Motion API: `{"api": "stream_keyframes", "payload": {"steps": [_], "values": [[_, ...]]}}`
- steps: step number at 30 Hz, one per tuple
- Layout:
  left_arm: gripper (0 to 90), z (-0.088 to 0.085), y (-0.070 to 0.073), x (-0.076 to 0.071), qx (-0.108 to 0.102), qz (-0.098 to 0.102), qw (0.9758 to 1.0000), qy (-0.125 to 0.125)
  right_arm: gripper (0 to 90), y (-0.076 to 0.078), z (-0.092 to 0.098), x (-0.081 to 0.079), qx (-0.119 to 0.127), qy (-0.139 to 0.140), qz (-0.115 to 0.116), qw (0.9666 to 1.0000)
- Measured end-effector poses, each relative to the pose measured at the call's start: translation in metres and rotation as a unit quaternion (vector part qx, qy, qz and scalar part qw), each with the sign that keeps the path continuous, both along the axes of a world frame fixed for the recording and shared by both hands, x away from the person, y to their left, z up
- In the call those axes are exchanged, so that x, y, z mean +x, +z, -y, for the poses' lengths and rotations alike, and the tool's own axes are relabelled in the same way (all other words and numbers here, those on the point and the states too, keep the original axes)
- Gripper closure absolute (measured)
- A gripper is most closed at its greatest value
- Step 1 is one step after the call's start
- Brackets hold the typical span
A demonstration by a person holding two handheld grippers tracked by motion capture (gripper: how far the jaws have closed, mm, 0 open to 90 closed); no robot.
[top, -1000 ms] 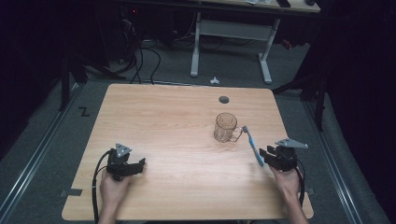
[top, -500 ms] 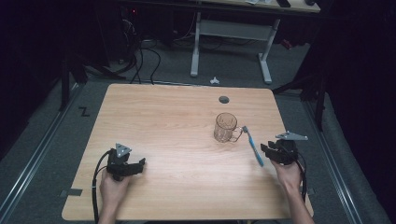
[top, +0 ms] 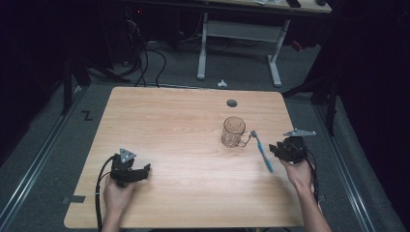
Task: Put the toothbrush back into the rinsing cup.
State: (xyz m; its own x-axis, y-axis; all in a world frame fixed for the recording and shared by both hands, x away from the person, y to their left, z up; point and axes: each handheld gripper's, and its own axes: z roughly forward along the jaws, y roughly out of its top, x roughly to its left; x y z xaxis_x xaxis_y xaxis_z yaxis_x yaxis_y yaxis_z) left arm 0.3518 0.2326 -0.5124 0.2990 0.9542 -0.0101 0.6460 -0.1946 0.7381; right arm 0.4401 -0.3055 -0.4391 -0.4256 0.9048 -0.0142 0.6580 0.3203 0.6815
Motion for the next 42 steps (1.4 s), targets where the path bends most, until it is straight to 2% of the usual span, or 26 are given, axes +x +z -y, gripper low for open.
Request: {"api": "stream_keyframes", "payload": {"steps": [9,12,16,19,23,26,31,33,34,39,42], "values": [[18.6,0.0,0.0,0.0,-0.001,0.0,1.0,0.0,62.6,0.005,-0.009,0.013,-0.014,0.01,-0.01,0.9998],[18.6,0.0,0.0,0.0,0.0,0.0,1.0,0.0,61.9,0.004,-0.013,0.02,-0.021,0.011,-0.027,0.9993],[18.6,0.0,0.0,0.0,0.0,0.0,1.0,-0.001,61.5,0.004,-0.017,0.026,-0.031,0.013,-0.035,0.9988],[18.6,0.0,0.0,0.0,0.0,0.0,1.0,-0.001,61.4,0.004,-0.023,0.035,-0.042,0.016,-0.055,0.9975],[18.6,0.0,0.0,0.0,0.0,0.0,1.0,-0.001,61.2,0.003,-0.026,0.041,-0.046,0.019,-0.068,0.9964],[18.6,0.0,0.0,0.0,0.001,0.0,1.0,-0.001,61.6,-0.002,-0.031,0.05,-0.057,0.023,-0.088,0.9943],[18.6,0.0,0.0,0.0,0.0,0.0,1.0,-0.001,59.7,-0.008,-0.035,0.058,-0.053,0.026,-0.116,0.9915],[18.6,0.0,0.0,0.0,0.0,0.0,1.0,-0.001,59.7,-0.01,-0.037,0.059,-0.057,0.025,-0.121,0.9907],[18.6,0.0,0.0,0.0,0.001,0.0,1.0,-0.001,59.8,-0.012,-0.038,0.063,-0.063,0.026,-0.13,0.9892],[18.6,0.0,0.0,0.0,0.001,-0.001,1.0,-0.001,59.9,-0.015,-0.042,0.066,-0.071,0.029,-0.142,0.9868],[18.6,0.0,0.0,0.0,0.0,0.0,1.0,-0.001,60.2,-0.018,-0.045,0.069,-0.083,0.032,-0.153,0.9842]]}}
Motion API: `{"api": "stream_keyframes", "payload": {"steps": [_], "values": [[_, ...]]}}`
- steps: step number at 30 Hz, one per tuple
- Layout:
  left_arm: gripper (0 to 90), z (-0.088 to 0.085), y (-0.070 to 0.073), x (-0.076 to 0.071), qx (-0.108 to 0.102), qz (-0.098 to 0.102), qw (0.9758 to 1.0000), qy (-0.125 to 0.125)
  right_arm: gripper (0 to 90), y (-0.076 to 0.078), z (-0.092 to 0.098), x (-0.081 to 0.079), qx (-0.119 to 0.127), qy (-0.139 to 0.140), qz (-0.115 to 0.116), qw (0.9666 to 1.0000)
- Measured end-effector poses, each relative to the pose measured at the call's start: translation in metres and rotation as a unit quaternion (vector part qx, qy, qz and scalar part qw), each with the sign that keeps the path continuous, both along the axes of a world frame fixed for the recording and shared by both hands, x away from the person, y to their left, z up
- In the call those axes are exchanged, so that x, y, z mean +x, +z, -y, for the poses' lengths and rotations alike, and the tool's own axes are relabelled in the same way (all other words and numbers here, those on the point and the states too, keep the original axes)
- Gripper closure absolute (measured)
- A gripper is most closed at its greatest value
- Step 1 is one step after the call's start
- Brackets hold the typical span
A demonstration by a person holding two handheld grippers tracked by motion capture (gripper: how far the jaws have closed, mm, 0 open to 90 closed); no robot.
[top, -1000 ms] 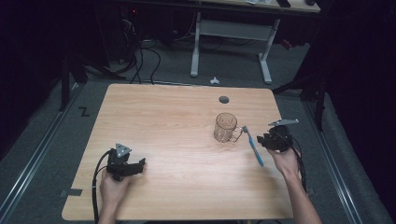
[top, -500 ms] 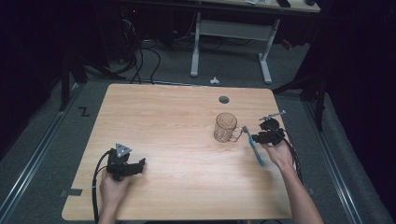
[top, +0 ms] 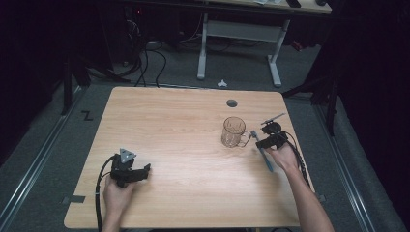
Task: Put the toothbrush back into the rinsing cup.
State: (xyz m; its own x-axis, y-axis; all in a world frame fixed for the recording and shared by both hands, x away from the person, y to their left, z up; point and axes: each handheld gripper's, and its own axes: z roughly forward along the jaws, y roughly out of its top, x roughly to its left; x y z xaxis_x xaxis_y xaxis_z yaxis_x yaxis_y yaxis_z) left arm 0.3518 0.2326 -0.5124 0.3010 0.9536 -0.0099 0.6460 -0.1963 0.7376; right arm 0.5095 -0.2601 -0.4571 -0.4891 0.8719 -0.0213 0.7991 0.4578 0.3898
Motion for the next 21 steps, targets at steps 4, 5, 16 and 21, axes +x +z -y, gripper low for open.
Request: {"api": "stream_keyframes", "payload": {"steps": [4,5,16,21], "values": [[18.6,-0.0001,0.0001,0.0,0.0,0.0,1.0,0.0,61.7,-0.0026,-0.0022,0.0034,-0.006,-0.002,-0.009,0.9999],[18.6,0.0,0.0,0.0,0.0,0.0,1.0,0.0,62.3,-0.0031,-0.0027,0.0045,-0.009,-0.001,-0.012,0.9999],[18.6,0.0,0.0,0.0001,0.0,0.0,1.0,0.001,73.0,-0.0083,-0.005,0.0096,-0.022,-0.002,-0.031,0.9993],[18.6,0.0,0.0,0.0001,0.0,0.0,1.0,0.001,78.2,-0.0085,-0.0061,0.0102,-0.025,0.0,-0.037,0.999]]}}
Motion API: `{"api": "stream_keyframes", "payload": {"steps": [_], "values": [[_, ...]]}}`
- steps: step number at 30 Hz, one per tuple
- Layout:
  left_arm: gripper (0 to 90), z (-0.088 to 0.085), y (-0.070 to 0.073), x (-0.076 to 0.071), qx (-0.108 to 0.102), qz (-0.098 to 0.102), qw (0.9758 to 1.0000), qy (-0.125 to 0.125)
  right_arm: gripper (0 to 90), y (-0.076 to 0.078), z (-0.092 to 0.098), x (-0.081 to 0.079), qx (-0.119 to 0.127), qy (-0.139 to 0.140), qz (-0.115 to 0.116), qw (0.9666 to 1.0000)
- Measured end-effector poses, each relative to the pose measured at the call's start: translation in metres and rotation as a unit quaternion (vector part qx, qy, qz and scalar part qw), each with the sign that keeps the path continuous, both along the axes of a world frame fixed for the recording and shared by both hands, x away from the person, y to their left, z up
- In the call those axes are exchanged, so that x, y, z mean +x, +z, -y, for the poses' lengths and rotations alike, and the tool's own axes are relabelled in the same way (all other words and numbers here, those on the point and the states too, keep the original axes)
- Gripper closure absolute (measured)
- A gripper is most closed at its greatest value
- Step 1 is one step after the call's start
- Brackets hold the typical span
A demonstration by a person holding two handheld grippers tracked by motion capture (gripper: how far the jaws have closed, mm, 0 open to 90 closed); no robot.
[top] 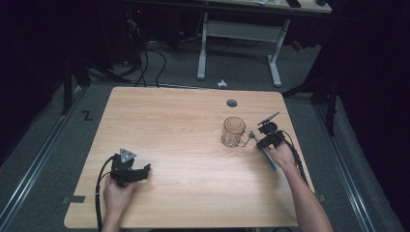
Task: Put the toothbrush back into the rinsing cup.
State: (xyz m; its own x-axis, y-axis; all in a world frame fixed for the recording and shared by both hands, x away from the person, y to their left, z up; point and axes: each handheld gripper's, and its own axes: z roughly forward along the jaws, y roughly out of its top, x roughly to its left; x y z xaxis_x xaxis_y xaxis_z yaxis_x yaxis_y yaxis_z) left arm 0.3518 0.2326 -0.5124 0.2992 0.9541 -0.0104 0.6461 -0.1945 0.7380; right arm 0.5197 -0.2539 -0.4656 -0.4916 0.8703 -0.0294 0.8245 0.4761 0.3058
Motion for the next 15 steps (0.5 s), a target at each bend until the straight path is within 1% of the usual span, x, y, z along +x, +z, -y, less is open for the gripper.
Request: {"api": "stream_keyframes", "payload": {"steps": [6,15], "values": [[18.6,-0.0001,0.0001,0.0,0.001,0.0,1.0,-0.001,79.2,0.0003,0.0006,-0.0003,0.001,0.0,-0.003,1.0],[18.6,0.0,0.0,0.0,0.0,0.0,1.0,0.0,79.4,0.0001,0.0036,-0.002,0.003,0.001,0.0,1.0]]}}
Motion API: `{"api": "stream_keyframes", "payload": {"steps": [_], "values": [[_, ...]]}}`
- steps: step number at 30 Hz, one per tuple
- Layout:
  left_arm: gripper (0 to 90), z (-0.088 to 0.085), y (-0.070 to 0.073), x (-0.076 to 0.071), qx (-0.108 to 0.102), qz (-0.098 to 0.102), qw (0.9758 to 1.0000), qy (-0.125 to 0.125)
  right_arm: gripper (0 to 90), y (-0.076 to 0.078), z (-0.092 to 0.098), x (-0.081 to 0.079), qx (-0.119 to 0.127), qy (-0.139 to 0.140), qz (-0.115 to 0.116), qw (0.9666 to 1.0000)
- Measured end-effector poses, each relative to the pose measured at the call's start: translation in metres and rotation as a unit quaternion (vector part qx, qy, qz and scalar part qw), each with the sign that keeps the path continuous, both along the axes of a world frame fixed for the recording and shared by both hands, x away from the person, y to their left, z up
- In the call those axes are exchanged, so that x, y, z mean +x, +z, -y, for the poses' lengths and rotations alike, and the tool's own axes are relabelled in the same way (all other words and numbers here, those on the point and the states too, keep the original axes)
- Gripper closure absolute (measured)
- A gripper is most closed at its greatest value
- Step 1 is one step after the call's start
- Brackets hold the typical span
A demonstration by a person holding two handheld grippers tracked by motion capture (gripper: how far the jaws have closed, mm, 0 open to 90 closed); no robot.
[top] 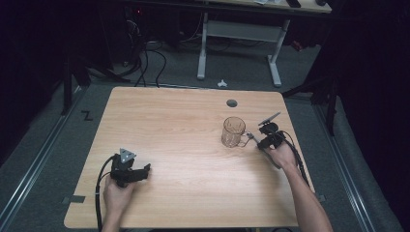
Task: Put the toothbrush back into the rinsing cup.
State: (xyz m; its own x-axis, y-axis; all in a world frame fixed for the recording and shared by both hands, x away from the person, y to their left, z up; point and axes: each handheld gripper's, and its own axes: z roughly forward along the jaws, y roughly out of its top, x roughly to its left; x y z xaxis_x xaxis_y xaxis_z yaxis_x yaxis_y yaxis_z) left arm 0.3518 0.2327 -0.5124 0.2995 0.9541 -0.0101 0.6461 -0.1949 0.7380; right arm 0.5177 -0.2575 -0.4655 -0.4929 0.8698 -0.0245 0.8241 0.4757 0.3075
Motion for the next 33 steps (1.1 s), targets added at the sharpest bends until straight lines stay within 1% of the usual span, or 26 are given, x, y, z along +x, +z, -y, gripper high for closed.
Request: {"api": "stream_keyframes", "payload": {"steps": [6,7,11,12,17,20,23,30,31,32,33], "values": [[18.7,0.0,0.0,0.0,0.0,0.0,1.0,0.0,79.4,0.003,0.005,-0.004,0.01,-0.001,0.008,0.9999],[18.6,0.0,0.0,0.0,0.0,0.0,1.0,0.0,79.4,0.006,0.006,-0.005,0.014,-0.002,0.012,0.9998],[18.6,0.0,0.0,0.0,0.0,0.0,1.0,0.0,79.4,0.01,0.009,-0.008,0.021,-0.003,0.018,0.9996],[18.6,0.0,0.0,0.0,0.0,0.0,1.0,0.0,79.4,0.013,0.01,-0.009,0.027,-0.004,0.022,0.9994],[18.7,0.0,0.0,0.0,0.0,0.0,1.0,0.0,79.4,0.016,0.013,-0.012,0.032,-0.006,0.026,0.9991],[18.7,0.0,0.0,0.0,0.0,0.0,1.0,0.0,79.4,0.019,0.016,-0.016,0.044,-0.005,0.034,0.9984],[18.6,0.0,0.0,0.0,0.0,0.0,1.0,0.0,79.4,0.021,0.017,-0.018,0.049,-0.006,0.039,0.998],[18.6,0.0,0.0,0.0,0.0,0.0,1.0,0.0,79.5,0.027,0.025,-0.027,0.089,-0.009,0.063,0.994],[18.6,0.0,0.0,0.0,0.0,0.0,1.0,0.0,79.5,0.027,0.025,-0.027,0.089,-0.009,0.063,0.994],[18.6,0.0,0.0,0.0,0.0,0.0,1.0,0.0,79.5,0.028,0.027,-0.03,0.099,-0.009,0.07,0.9926],[18.7,0.0,0.0,0.0,0.0,0.0,1.0,0.0,79.5,0.029,0.028,-0.031,0.103,-0.01,0.071,0.9921]]}}
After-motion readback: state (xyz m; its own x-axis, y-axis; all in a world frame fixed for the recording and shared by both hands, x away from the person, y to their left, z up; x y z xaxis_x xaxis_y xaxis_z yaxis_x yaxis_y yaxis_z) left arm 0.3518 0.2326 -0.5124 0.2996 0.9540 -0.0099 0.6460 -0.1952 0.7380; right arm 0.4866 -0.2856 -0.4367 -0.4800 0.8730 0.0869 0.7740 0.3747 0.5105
